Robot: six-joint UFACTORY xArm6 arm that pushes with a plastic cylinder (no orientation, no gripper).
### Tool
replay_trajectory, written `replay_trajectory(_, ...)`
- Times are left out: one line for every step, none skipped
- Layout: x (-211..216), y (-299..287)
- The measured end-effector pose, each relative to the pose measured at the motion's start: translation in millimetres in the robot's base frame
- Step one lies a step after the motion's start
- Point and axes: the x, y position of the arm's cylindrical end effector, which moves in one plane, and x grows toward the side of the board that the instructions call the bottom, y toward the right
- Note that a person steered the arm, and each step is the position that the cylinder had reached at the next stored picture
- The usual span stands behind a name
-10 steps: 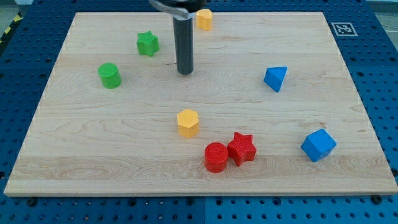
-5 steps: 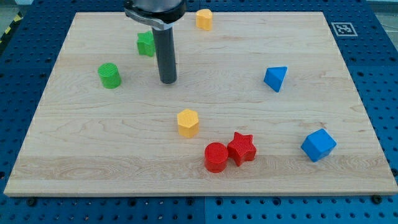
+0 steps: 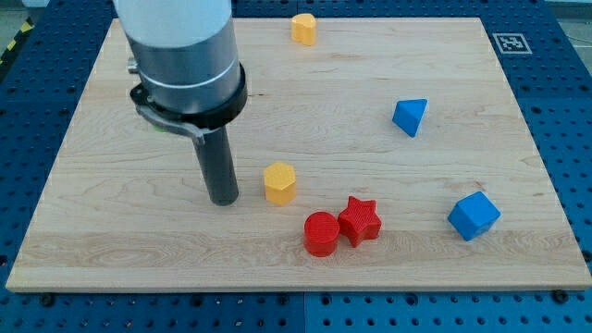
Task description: Move the yellow hexagon to the left side of the blue triangle
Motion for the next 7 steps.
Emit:
replay_trajectory(9.1, 12.3)
replay_trajectory(12.6, 16.9)
replay_trajectory(19.8, 29.8)
replay_trajectory(19.8, 43.5)
replay_trajectory(9.4, 45.3)
replay_trajectory(6.0, 45.3)
replay_trajectory(6.0, 47.8)
